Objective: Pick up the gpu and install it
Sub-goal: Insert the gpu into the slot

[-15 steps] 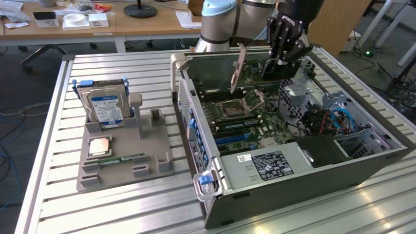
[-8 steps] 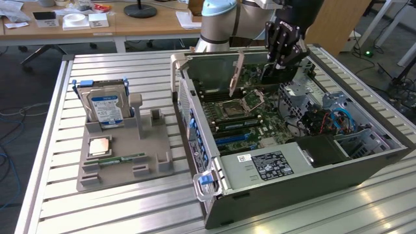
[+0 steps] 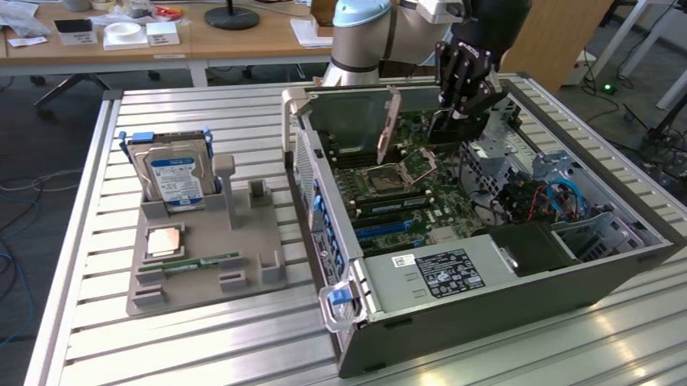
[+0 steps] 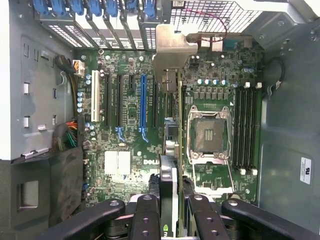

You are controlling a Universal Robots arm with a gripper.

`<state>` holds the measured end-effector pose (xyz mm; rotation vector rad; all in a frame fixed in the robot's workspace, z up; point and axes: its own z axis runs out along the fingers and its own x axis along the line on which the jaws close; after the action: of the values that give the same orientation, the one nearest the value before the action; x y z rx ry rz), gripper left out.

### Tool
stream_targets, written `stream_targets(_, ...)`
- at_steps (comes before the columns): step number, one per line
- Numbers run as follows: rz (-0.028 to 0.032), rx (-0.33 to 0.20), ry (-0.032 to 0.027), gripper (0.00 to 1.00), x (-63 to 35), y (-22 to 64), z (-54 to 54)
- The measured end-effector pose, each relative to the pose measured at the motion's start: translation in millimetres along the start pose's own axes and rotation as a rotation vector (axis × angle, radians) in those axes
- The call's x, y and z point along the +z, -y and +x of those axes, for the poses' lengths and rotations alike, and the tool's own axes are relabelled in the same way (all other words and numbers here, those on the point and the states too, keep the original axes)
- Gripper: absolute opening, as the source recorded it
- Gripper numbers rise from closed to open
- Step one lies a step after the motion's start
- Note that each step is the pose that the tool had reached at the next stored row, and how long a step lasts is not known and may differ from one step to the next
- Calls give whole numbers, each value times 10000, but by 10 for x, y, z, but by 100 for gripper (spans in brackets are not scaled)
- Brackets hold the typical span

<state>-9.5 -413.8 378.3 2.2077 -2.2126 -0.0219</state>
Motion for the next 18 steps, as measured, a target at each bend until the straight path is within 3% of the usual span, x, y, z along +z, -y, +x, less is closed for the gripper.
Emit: stream_targets(18,106,-10,1,27,237,-64,10)
